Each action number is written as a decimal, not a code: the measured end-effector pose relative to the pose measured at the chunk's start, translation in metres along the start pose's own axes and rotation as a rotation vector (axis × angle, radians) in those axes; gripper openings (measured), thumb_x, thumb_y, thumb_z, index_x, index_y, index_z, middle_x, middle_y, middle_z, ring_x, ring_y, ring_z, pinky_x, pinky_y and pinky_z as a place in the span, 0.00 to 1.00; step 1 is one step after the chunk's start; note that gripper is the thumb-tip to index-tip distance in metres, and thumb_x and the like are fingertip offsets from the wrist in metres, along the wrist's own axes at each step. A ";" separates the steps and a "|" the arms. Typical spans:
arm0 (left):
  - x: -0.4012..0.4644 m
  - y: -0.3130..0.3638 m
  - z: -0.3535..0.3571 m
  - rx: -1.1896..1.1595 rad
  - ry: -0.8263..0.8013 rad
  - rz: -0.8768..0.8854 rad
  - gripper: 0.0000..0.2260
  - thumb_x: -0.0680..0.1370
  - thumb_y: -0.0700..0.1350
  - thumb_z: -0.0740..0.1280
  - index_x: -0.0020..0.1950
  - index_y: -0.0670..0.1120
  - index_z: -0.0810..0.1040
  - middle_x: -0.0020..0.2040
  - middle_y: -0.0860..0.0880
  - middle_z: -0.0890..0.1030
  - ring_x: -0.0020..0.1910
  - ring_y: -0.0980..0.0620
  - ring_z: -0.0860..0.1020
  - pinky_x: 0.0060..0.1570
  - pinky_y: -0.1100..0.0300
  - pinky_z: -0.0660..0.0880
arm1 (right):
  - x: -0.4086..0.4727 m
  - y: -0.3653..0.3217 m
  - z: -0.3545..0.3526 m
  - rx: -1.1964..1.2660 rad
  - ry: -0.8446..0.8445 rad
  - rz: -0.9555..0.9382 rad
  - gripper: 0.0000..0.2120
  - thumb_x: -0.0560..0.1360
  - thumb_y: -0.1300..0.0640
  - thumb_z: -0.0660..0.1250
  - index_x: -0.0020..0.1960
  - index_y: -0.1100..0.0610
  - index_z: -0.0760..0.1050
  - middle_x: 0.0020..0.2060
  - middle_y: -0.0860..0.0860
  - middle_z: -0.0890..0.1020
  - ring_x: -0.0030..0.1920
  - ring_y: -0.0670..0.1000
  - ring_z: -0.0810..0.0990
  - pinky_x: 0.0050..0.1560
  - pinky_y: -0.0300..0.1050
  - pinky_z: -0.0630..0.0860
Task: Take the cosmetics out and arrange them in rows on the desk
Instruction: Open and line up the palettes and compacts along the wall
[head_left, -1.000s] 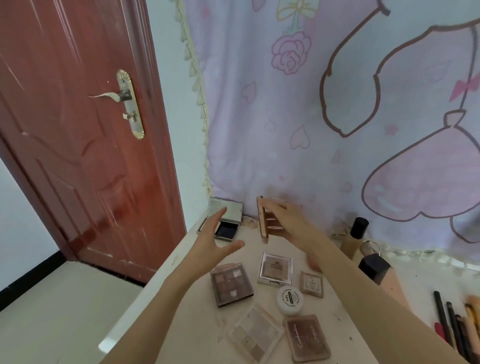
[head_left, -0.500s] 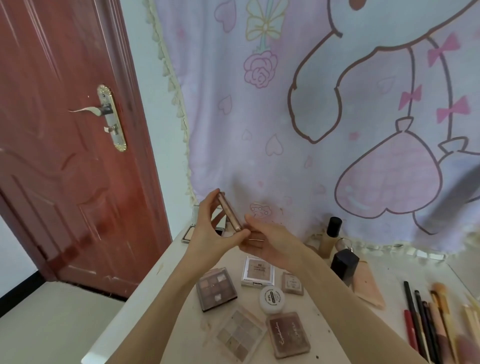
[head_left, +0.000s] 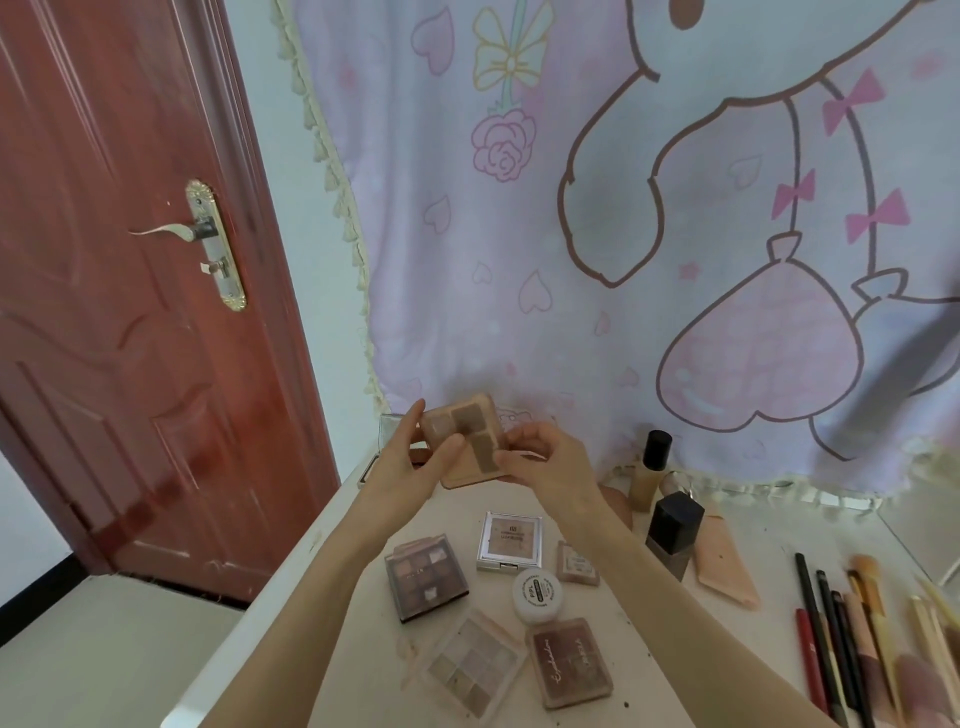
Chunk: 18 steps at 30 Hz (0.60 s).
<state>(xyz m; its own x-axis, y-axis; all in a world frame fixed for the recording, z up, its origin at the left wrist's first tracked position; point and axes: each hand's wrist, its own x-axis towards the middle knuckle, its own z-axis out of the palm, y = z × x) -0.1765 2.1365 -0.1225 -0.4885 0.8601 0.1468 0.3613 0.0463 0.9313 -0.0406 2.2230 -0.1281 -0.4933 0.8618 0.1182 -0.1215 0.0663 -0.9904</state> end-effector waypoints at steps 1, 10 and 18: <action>0.000 0.000 0.001 -0.019 0.009 -0.021 0.31 0.76 0.53 0.65 0.75 0.52 0.54 0.62 0.55 0.72 0.57 0.54 0.75 0.49 0.67 0.72 | -0.002 0.002 0.001 -0.079 0.002 -0.052 0.11 0.68 0.70 0.71 0.38 0.55 0.75 0.37 0.49 0.81 0.38 0.46 0.80 0.46 0.44 0.80; 0.003 -0.002 0.005 0.007 0.117 -0.015 0.39 0.70 0.52 0.73 0.75 0.48 0.55 0.65 0.51 0.72 0.58 0.52 0.74 0.61 0.52 0.71 | -0.007 0.014 -0.001 -0.151 -0.194 -0.142 0.11 0.71 0.71 0.68 0.42 0.55 0.78 0.39 0.47 0.83 0.42 0.42 0.82 0.49 0.35 0.77; -0.006 0.001 0.001 0.316 -0.161 0.326 0.44 0.67 0.44 0.74 0.74 0.53 0.51 0.69 0.58 0.64 0.63 0.73 0.63 0.56 0.81 0.60 | 0.001 -0.001 -0.005 0.230 -0.364 0.381 0.21 0.71 0.45 0.66 0.49 0.63 0.79 0.40 0.56 0.83 0.45 0.54 0.82 0.53 0.47 0.78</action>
<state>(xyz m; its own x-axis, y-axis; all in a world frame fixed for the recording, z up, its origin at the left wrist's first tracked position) -0.1716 2.1319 -0.1225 -0.1895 0.9220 0.3378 0.7109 -0.1084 0.6948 -0.0367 2.2269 -0.1270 -0.7985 0.5725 -0.1860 -0.0419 -0.3612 -0.9315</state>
